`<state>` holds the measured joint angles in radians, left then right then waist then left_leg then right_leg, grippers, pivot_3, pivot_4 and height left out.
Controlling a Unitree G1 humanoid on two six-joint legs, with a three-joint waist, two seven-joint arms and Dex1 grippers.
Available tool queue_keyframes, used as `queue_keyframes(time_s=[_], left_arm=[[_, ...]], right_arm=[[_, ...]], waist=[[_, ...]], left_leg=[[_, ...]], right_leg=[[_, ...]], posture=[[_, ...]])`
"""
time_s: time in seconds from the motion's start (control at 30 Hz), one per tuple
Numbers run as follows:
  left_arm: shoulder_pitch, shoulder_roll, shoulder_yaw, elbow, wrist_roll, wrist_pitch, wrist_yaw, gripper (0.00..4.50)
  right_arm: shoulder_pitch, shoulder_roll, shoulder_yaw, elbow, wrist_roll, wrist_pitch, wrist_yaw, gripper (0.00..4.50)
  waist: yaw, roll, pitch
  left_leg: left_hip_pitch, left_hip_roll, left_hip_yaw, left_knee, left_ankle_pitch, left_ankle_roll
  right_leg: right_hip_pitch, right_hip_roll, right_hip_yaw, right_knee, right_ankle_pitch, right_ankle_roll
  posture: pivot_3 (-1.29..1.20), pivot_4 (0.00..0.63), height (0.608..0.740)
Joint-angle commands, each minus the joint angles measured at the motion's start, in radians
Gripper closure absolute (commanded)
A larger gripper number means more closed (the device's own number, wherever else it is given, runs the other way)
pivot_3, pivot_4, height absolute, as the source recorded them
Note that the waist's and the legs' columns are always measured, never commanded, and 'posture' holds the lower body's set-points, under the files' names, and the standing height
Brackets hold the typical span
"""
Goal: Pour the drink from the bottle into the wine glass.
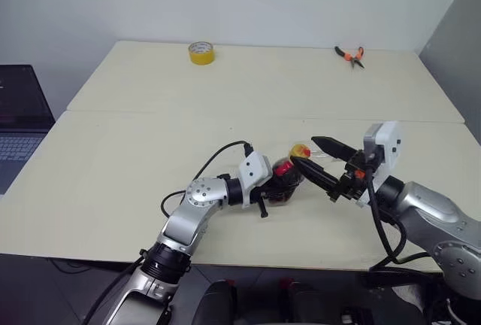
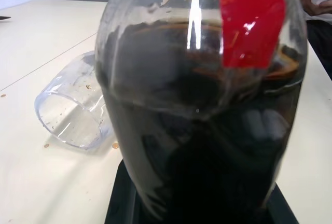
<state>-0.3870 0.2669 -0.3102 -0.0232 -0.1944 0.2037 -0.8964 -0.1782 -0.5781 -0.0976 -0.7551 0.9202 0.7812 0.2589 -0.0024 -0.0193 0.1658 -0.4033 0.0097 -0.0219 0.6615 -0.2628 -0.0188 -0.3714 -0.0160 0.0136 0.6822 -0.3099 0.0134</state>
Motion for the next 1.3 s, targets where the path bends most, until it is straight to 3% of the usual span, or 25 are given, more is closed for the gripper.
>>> queue_keyframes(time_s=[0.03, 0.07, 0.17, 0.37, 0.73, 0.8, 0.97, 1.17, 1.3], left_arm=[[-0.015, -0.010, 0.004, -0.033, -0.009, -0.032, 0.000, 3.81], [-0.014, -0.009, 0.005, -0.034, -0.009, -0.032, 0.000, 3.81], [-0.011, -0.009, 0.003, -0.039, -0.009, -0.030, 0.001, 3.81], [-0.009, -0.007, 0.001, -0.042, -0.011, -0.030, 0.002, 3.81], [-0.007, -0.006, 0.000, -0.041, -0.012, -0.036, 0.005, 3.83], [-0.006, -0.005, 0.000, -0.042, -0.012, -0.036, 0.007, 3.83], [-0.004, -0.006, 0.007, -0.041, -0.014, -0.041, 0.013, 3.83], [0.005, -0.013, 0.026, -0.054, -0.042, -0.040, 0.009, 3.83], [0.002, -0.012, 0.025, -0.055, -0.056, -0.042, -0.006, 3.83]], right_arm=[[-0.018, 0.009, 0.004, -0.005, -0.023, -0.027, 0.012, 0.70], [-0.018, 0.011, 0.006, -0.003, -0.029, -0.028, 0.012, 0.70], [-0.013, 0.019, 0.007, -0.005, -0.037, -0.031, 0.013, 1.32], [-0.006, 0.066, -0.006, -0.006, -0.002, -0.038, 0.005, 3.25], [0.003, 0.190, -0.044, -0.005, 0.183, -0.046, -0.097, 3.29], [0.007, 0.181, -0.050, -0.009, 0.132, -0.063, -0.119, 3.29], [0.071, 0.099, -0.056, -0.005, -0.178, -0.181, -0.126, 3.29], [0.337, 0.099, -0.241, 0.030, -0.229, -0.305, -0.016, 3.29], [0.435, 0.081, -0.263, 0.100, -0.320, -0.364, 0.045, 3.29]], waist=[[0.000, 0.000, 0.000], [0.000, 0.000, 0.000], [0.000, 0.000, 0.000], [0.000, 0.000, 0.000], [-0.001, 0.000, 0.000], [-0.001, 0.000, 0.000], [0.001, 0.000, 0.000], [0.001, 0.000, 0.000], [-0.001, 0.000, 0.000]], left_leg=[[0.000, 0.000, 0.000, 0.000, 0.000, 0.000], [0.000, 0.000, 0.000, 0.000, 0.000, 0.000], [0.000, 0.000, 0.000, 0.000, 0.000, 0.000], [0.000, 0.000, 0.000, 0.000, 0.000, 0.000], [0.000, 0.000, 0.000, 0.000, 0.000, 0.000], [0.000, 0.000, 0.000, 0.000, 0.000, 0.000], [0.000, 0.000, 0.000, 0.000, 0.000, 0.000], [-0.001, 0.000, 0.000, 0.000, 0.000, 0.000], [0.002, 0.000, 0.001, 0.000, 0.000, 0.000]], right_leg=[[0.000, 0.000, 0.000, 0.000, 0.000, 0.000], [0.000, 0.000, 0.000, 0.000, 0.000, 0.000], [0.000, 0.000, 0.000, 0.000, 0.000, 0.000], [0.000, 0.000, 0.000, 0.000, 0.000, 0.000], [0.000, 0.000, 0.000, 0.000, 0.000, 0.000], [0.000, 0.000, 0.000, 0.000, 0.000, 0.000], [0.000, 0.000, 0.000, 0.000, 0.000, 0.000], [-0.001, 0.000, 0.000, 0.000, 0.000, 0.000], [0.002, 0.000, 0.001, 0.000, 0.000, 0.000]], posture=[[0.00, 0.150, 0.740], [0.00, 0.150, 0.740], [0.00, 0.150, 0.740], [0.00, 0.150, 0.740], [0.00, 0.150, 0.740], [0.00, 0.150, 0.740], [0.00, 0.150, 0.740], [0.00, 0.150, 0.740], [0.00, 0.150, 0.740]])
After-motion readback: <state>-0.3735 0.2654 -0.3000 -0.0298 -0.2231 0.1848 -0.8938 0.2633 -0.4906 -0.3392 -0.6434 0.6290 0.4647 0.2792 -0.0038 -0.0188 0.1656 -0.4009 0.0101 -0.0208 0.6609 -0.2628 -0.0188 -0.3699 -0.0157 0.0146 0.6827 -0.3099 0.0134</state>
